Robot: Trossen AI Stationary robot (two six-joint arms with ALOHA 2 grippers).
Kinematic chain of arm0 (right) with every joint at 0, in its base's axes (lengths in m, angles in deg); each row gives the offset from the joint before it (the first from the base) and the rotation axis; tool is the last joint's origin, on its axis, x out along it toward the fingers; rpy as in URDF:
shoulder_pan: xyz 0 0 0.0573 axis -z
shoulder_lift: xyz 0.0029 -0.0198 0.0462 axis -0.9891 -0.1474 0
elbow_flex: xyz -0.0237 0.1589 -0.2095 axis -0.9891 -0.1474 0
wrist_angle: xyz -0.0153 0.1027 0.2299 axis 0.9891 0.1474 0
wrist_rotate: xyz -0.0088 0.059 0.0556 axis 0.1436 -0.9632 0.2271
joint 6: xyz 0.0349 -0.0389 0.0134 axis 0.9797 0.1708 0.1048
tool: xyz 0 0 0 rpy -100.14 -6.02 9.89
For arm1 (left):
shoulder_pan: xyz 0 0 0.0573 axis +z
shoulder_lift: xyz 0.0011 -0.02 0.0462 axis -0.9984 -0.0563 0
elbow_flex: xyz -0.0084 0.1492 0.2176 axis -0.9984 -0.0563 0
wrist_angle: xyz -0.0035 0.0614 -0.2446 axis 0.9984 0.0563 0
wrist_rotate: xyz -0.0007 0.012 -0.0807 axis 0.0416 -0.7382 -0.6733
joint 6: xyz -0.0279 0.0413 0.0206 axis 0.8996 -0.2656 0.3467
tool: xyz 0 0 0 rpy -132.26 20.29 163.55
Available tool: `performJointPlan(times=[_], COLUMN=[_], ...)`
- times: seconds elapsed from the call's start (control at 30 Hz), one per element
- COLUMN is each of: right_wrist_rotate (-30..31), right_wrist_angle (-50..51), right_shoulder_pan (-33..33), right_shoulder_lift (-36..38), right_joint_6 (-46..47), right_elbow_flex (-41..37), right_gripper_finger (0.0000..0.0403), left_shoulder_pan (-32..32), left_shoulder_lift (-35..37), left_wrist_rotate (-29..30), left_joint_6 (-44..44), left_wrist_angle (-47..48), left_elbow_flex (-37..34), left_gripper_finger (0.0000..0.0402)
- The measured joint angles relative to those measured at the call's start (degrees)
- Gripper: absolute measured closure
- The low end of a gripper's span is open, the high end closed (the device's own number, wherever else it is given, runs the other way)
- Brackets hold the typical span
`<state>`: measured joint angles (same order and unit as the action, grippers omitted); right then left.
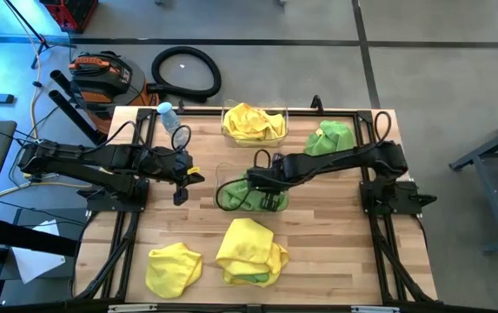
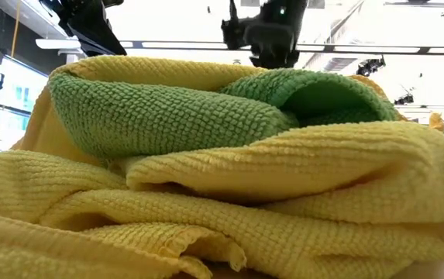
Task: Sort microfiber towel by color & place in baskets
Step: Put the green towel into the bottom transparent bin
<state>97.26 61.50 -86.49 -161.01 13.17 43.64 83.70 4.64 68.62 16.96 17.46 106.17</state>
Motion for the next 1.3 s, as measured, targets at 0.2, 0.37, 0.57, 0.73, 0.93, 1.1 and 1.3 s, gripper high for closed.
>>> performJointPlan(times=[0.2, 0.37, 0.57, 0.73, 0.93, 1.1, 1.3], right_wrist_rotate=[-1.75, -5.19, -8.82, -9.27, -9.47, -10.09, -10.48], right_wrist_angle=[-0.15, -1.6, -2.87, -3.9, -5.12, -4.59, -3.8], right_shoulder_pan=[0.64, 2.45, 3.96, 3.98, 3.98, 3.87, 3.32], right_shoulder_lift=[-3.97, -7.08, -9.87, -11.09, -11.21, -11.12, -8.75], right_joint_6=[-6.43, -7.83, -8.79, -8.8, -7.75, -4.21, -1.16], right_elbow_flex=[0.0, 0.03, 0.07, 0.06, 0.06, 0.06, 0.05], right_gripper_finger=[0.0403, 0.0403, 0.0403, 0.0402, 0.0384, 0.0348, 0.029], left_shoulder_pan=[0.0, 0.04, 0.04, 0.02, 0.02, 0.02, 0.02], left_shoulder_lift=[0.01, 0.0, 0.0, 0.0, 0.01, 0.02, 0.0], left_wrist_rotate=[0.0, 0.0, 0.0, 0.0, 0.0, 0.0, 0.0], left_joint_6=[0.02, 0.02, 0.02, 0.02, 0.02, -0.02, -0.02], left_wrist_angle=[0.0, 0.0, 0.01, 0.26, 0.44, 0.53, 1.75], left_elbow_flex=[0.0, 0.0, 0.0, 0.0, 0.0, 0.0, 0.0], left_gripper_finger=[0.0401, 0.0401, 0.0401, 0.0402, 0.0402, 0.0402, 0.0401])
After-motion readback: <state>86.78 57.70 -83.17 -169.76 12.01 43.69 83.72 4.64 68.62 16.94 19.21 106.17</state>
